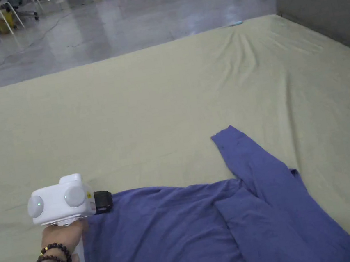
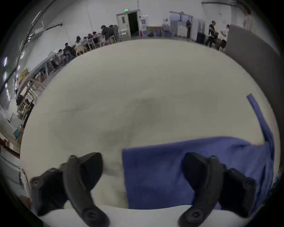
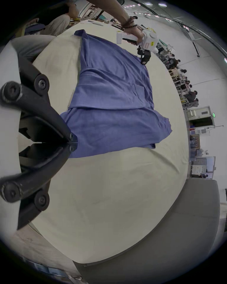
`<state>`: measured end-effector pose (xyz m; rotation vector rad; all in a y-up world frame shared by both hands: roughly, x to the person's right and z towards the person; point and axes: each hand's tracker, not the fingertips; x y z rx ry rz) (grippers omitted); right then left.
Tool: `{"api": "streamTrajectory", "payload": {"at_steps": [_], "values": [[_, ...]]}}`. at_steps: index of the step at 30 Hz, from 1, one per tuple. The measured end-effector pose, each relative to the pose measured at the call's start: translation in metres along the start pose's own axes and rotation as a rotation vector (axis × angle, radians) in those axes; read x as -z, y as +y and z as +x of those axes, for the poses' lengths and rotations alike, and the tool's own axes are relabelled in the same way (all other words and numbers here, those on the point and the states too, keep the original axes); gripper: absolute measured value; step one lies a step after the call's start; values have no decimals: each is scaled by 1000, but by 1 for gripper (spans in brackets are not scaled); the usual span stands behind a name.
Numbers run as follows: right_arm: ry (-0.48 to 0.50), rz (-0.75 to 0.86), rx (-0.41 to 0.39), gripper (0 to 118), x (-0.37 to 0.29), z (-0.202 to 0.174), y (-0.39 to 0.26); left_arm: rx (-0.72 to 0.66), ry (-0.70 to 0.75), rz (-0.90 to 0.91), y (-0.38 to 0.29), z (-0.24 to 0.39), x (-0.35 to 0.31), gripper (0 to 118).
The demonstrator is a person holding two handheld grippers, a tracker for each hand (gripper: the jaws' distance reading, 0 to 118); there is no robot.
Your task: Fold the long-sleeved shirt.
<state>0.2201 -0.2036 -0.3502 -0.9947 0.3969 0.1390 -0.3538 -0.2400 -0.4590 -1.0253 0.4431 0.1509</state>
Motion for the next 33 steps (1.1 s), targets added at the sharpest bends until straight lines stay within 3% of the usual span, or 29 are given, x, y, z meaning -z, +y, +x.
{"api": "streamTrajectory", "payload": {"at_steps": [1,3,5,6,10,11,12,13,14,18,19,21,23,24,25,31,33], "values": [[-4,-1,0,0,1,1,1,10,6,-26,-5,5,4,97],[-9,-5,3,0,3,3,5,-64,8,59,-12,8,-7,89],[-22,0,11,0,4,5,9,-61,-1,42,-11,14,-22,39],[-21,4,13,0,4,6,11,-26,69,64,-12,16,-30,0],[-30,52,46,0,-1,9,18,-28,-67,107,-14,10,-61,0],[-28,63,55,13,-3,11,18,-34,-58,130,-15,8,-72,0],[-22,67,65,43,-3,11,17,-29,-60,144,-15,7,-80,0],[-27,62,74,86,-2,12,16,-20,-71,163,-15,6,-90,0],[-27,41,78,101,3,13,13,-13,-81,176,-14,0,-98,0],[-60,-6,75,98,18,7,2,3,-93,221,-14,-10,-124,0],[-66,-28,76,85,24,6,0,2,-96,229,-15,-13,-130,0],[-57,-37,79,43,34,-1,-4,-6,-106,240,-16,-16,-139,0],[-79,-23,64,24,44,-9,-6,-15,-117,242,-17,-20,-146,0],[-88,2,27,0,43,-13,-5,-19,-119,244,-18,-21,-149,0],[-86,-1,-3,0,40,-14,-3,-24,-121,249,-19,-22,-152,0],[15,62,46,0,-3,2,26,-58,-184,355,-12,-37,-195,0],[25,170,29,0,-29,5,43,-60,-211,394,-6,-44,-214,0]]}}
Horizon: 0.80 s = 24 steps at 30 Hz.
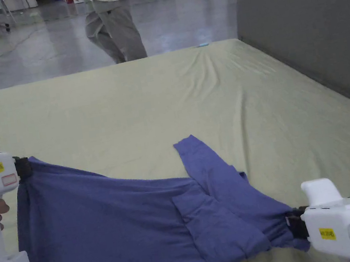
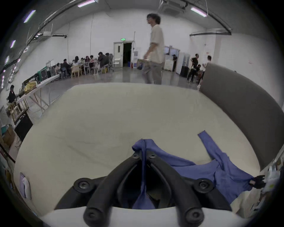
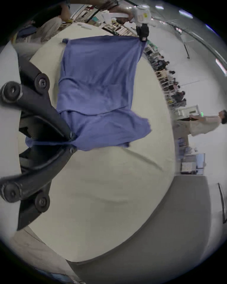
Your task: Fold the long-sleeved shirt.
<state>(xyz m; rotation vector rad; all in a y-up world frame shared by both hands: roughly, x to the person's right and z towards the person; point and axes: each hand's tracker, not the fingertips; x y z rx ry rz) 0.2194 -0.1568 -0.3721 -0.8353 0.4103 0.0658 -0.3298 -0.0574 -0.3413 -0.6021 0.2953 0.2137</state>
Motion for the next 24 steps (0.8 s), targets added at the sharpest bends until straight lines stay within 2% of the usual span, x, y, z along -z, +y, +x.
{"api": "streamTrajectory", "payload": {"at_steps": [1,2,3,4,6,13,20,24], "values": [[9,-20,8,0,-10,-1,14,6,2,3,7,1,-7,0],[24,58,45,0,-20,-2,24,11,10,5,12,3,-14,0],[48,108,38,0,-28,-3,36,15,16,19,17,3,-21,0],[53,116,-1,0,-33,-5,52,11,13,38,23,2,-28,0],[18,192,-52,0,-40,-7,90,6,-1,88,40,2,-43,0],[25,416,-69,0,-73,-5,265,-65,74,272,125,-19,-95,0],[6,481,-88,0,-86,-8,437,-137,121,416,229,-46,-117,0],[-19,494,-58,0,-90,-22,493,-151,147,446,275,-47,-107,0]]}}
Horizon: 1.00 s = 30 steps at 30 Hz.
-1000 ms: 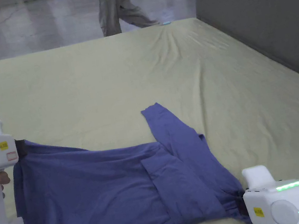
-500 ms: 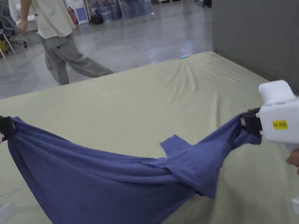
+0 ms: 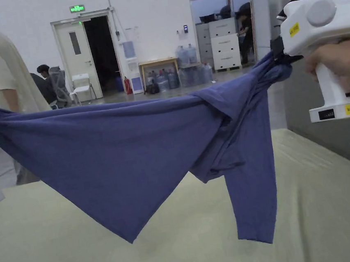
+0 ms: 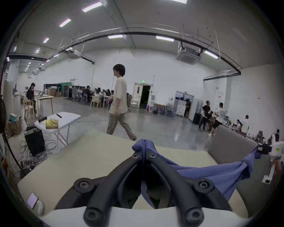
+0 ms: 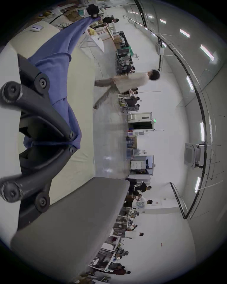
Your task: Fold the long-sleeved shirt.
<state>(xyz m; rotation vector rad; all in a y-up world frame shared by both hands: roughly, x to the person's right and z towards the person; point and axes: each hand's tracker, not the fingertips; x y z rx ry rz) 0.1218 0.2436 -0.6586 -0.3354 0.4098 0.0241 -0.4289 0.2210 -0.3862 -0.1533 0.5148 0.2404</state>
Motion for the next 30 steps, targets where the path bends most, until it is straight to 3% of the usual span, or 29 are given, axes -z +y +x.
{"api": "streamTrajectory", "payload": {"at_steps": [5,9,20,25,30], "values": [[-17,43,-27,0,21,-15,31,-32,12,21,18,23,19,0],[0,26,-58,0,46,-13,12,7,9,11,1,31,29,0],[13,-362,-25,0,144,11,-219,111,12,-292,-201,21,55,0],[25,-374,-28,0,121,21,-258,106,2,-334,-240,3,29,0],[72,-336,-71,0,54,37,-286,131,-96,-318,-258,-19,-51,0]]}}
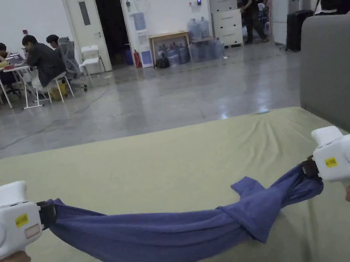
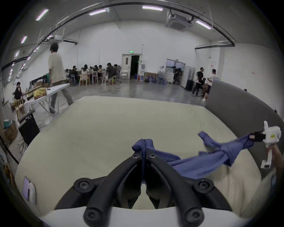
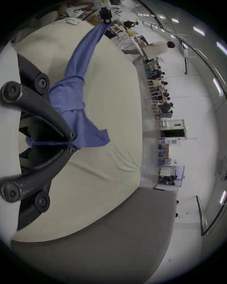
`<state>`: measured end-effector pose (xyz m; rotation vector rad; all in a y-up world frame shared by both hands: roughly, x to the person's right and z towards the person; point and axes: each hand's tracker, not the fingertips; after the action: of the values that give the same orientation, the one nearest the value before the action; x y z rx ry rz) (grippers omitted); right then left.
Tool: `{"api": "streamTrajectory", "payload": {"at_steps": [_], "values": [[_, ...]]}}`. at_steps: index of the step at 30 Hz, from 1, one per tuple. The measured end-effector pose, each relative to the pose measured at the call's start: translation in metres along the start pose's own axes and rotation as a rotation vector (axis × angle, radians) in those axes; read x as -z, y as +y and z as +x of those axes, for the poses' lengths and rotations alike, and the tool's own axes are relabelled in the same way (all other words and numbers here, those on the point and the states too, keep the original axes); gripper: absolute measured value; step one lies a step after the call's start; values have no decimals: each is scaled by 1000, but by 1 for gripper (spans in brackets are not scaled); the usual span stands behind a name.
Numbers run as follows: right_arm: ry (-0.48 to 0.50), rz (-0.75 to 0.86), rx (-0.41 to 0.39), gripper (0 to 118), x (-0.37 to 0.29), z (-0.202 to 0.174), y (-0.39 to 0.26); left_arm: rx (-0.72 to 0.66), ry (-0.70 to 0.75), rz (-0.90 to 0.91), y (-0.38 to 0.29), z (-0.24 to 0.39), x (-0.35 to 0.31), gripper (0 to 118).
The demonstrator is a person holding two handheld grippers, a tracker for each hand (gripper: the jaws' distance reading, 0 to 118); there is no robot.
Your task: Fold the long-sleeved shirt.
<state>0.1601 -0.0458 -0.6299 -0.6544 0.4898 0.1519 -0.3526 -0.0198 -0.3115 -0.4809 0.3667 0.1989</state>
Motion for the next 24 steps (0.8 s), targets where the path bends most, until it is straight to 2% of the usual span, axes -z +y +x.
{"api": "streamTrajectory", "payload": {"at_steps": [4,8,9,11,12,13,16,20,21,22,23,24], "values": [[34,-43,-4,0,-44,4,-86,55,-26,-70,-73,-9,-58,0],[48,-210,-30,0,-59,11,-177,45,-18,-184,-168,-16,-99,0],[31,-236,-42,0,-89,-16,-201,42,-16,-214,-186,-17,-104,0],[27,-313,-47,0,-92,-19,-236,8,-32,-279,-223,-23,-109,0],[31,-333,-46,0,-93,-19,-245,-1,-26,-301,-235,-24,-111,0],[28,-319,-35,0,-74,-2,-259,0,-8,-308,-248,-25,-114,0],[37,-340,-5,0,-71,-3,-270,-44,-11,-315,-264,-31,-113,0],[10,-354,-18,3,-68,-10,-272,-94,-8,-313,-264,-33,-111,0],[8,-354,-24,17,-72,-12,-270,-107,-17,-302,-263,-34,-111,11],[6,-353,-32,60,-73,-12,-269,-110,-23,-303,-259,-35,-110,60],[4,-345,-33,92,-77,-12,-267,-103,0,-310,-257,-45,-105,101],[-13,-335,-31,106,-81,-12,-265,-91,11,-321,-252,-45,-105,118]]}}
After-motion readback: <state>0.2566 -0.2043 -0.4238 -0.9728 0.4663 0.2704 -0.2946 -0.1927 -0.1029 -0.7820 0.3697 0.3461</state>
